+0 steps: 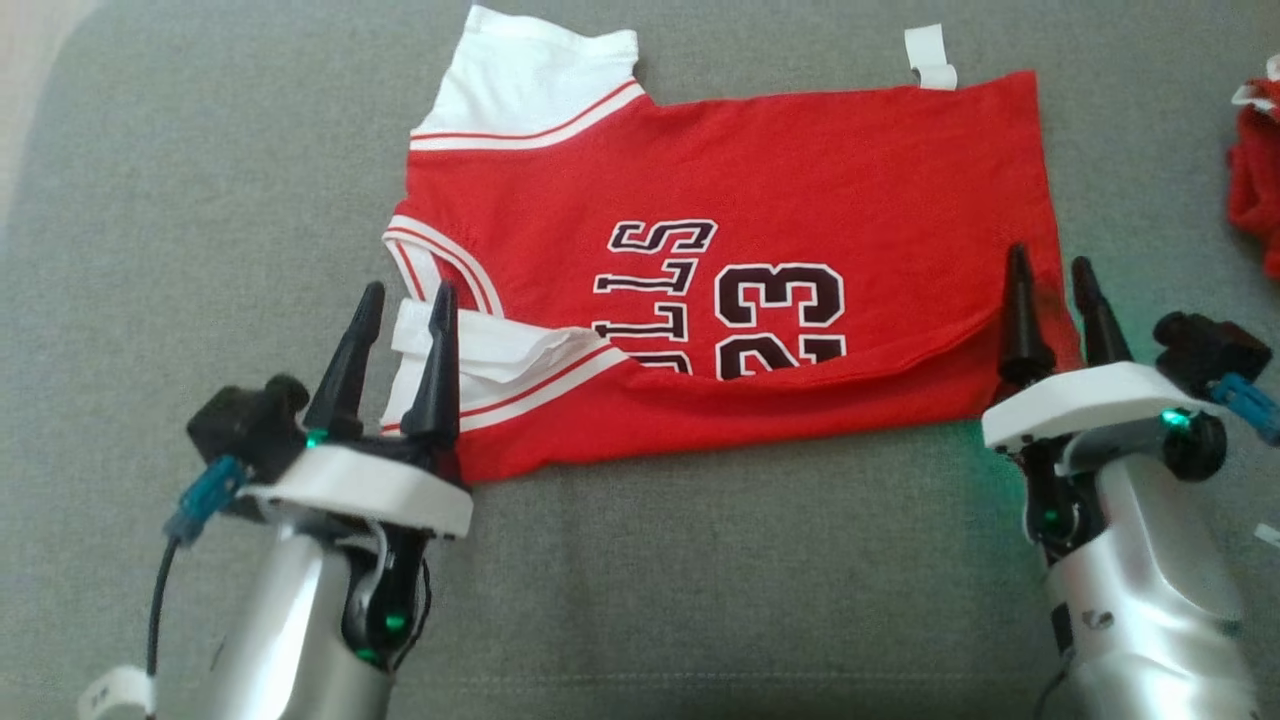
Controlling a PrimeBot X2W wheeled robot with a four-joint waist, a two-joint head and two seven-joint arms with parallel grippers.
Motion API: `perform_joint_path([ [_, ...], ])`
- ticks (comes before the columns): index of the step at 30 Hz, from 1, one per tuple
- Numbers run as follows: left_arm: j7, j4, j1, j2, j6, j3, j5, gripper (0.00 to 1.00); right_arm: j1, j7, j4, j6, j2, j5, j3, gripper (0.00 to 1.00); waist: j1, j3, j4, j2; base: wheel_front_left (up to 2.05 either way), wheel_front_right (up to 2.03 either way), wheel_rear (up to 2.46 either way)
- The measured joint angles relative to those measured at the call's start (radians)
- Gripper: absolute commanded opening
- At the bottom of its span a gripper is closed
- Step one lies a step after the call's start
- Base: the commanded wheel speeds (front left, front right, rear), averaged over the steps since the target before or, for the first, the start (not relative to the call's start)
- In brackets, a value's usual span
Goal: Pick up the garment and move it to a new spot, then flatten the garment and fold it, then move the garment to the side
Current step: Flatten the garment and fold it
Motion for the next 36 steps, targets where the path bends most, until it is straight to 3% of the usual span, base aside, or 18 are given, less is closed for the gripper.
perform_joint_path([
  [8, 0.002, -0.073, 0.175, 0.006, 0.0, 0.0, -0.006, 1.0, 0.025, -0.03, -0.132, 0.0, -0.001, -0.023, -0.078, 1.0, -0.0001, -0.052, 0.02, 0.0, 0.0, 0.0, 0.0],
  [15, 0.141, -0.083, 0.27, 0.038, 0.018, -0.017, -0.024, 1.0, 0.155, 0.003, -0.263, 0.0, 0.0, -0.04, -0.076, 1.0, -0.0001, -0.077, 0.03, 0.0, 0.0, 0.0, 0.0],
  [25, 0.212, -0.038, 0.263, 0.038, 0.09, 0.012, -0.07, 1.0, 0.201, 0.043, -0.341, 0.0, 0.001, -0.02, -0.04, 1.0, -0.0001, -0.059, -0.014, 0.0, 0.0, 0.0, 0.0],
  [35, 0.23, 0.015, 0.227, 0.037, 0.105, 0.027, -0.079, 1.0, 0.231, 0.107, -0.349, 0.0, 0.001, -0.044, -0.039, 1.0, -0.0001, -0.027, -0.05, 0.0, 0.0, 0.0, 0.0],
  [36, 0.23, 0.017, 0.226, 0.037, 0.105, 0.026, -0.079, 0.69, 0.251, 0.133, -0.342, 0.0, 0.001, -0.061, -0.043, 1.0, -0.0001, -0.022, -0.053, 0.0, 0.0, 0.0, 0.0],
])
